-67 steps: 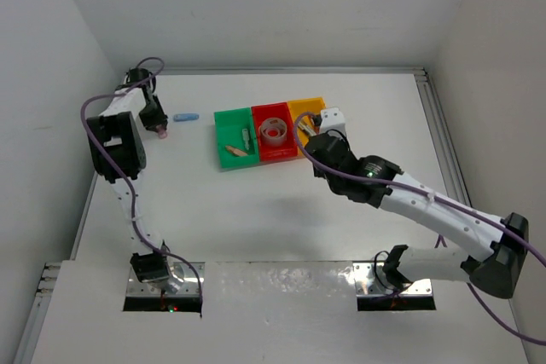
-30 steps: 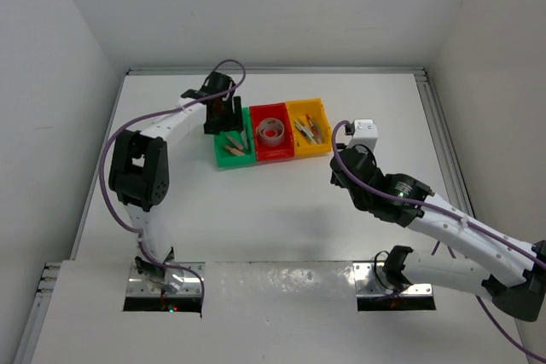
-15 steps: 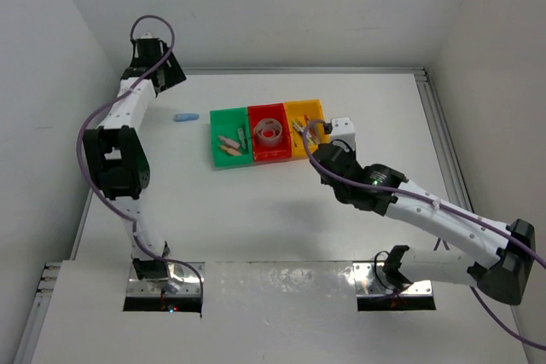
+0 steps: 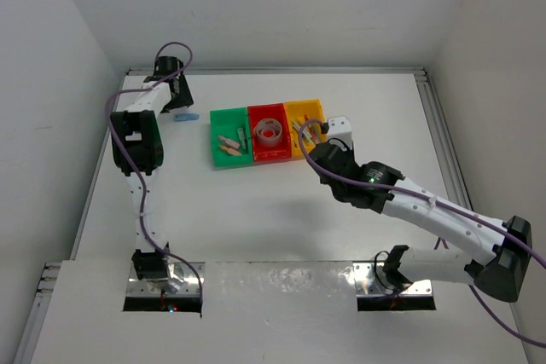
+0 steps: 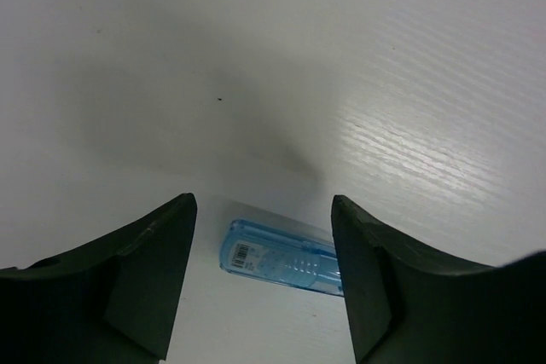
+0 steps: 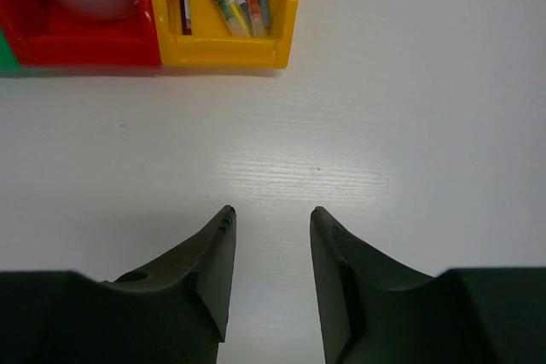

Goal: Sort the stationery into containers
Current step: Move the stationery to the center of the board.

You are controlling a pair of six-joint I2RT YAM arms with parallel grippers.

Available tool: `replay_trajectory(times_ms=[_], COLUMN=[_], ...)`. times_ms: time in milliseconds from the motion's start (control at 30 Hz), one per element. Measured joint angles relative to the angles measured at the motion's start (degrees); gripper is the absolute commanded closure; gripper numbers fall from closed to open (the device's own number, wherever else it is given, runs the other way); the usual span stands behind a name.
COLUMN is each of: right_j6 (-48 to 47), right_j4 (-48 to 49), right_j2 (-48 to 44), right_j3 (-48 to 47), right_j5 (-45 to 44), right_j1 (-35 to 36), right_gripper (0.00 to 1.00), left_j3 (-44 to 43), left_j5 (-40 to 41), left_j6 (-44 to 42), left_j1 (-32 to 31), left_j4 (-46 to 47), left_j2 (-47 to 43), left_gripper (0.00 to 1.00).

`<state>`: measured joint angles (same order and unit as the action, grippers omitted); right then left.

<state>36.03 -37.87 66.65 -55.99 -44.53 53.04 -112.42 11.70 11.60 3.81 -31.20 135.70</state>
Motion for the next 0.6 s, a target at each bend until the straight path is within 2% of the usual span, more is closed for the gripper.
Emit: replay_trajectory(times_ms=[100,167,233,433,600], right_j6=[0.0,0.0,0.0,0.3,1.0], right_j4=[-0.1,-0.2,-0.2,-0.2,-0.2], right_j2=[0.0,-0.2,-0.5,-2.1,-3.0], right_j3=[0.0,0.0,0.0,0.0,0.2], right_j5=[0.0,0.0,0.0,-0.1,-0.2], right_j1=[0.0,0.0,0.0,0.0,0.2], right_gripper=[0.6,0.6,0.6,0.6,0.6], left_j3=[1.0,4.2,8.8,19.5,21.6], left_j5=[0.2,0.1,-0.3,-0.5,-1.2], left_j6=[-1.4,-2.4,-3.2,-6.9,-8.5], left_j1=[0.6,1.2,1.6,2.3,2.4], left_j4=[0.8,0.7,2.3,1.0,0.1], left_j2=[-0.3,-1.5,-3.8,-11.1,-14.7], left_gripper=[0.47,0.53,0.55,0.55,0.46])
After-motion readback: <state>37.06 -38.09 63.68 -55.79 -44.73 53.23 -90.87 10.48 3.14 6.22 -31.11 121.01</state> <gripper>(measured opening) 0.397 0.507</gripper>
